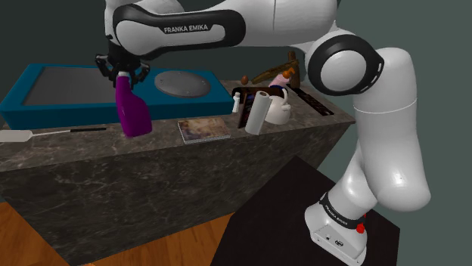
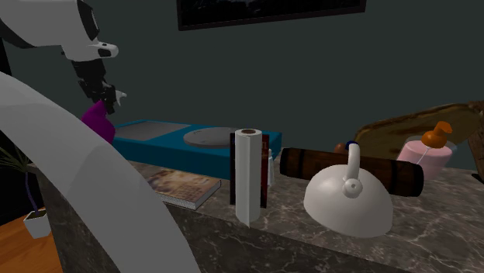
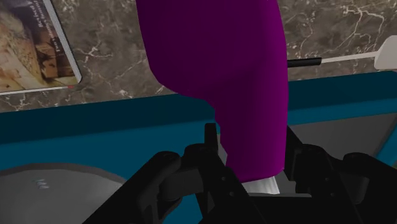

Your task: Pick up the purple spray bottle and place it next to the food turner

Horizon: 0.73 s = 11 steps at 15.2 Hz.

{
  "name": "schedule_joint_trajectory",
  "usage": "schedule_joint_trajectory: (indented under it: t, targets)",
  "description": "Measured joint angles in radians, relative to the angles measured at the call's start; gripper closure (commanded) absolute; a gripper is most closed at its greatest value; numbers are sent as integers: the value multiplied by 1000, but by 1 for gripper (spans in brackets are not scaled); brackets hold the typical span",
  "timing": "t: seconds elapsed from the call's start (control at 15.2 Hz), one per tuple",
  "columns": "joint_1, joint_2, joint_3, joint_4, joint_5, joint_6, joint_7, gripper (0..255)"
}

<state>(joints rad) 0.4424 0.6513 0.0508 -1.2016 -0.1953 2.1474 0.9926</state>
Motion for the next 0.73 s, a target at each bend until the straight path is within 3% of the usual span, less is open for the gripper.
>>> schedule_joint_trajectory:
  t: [0.73]
  targets:
    - [1,42,-7,-78,-13,119,23,255]
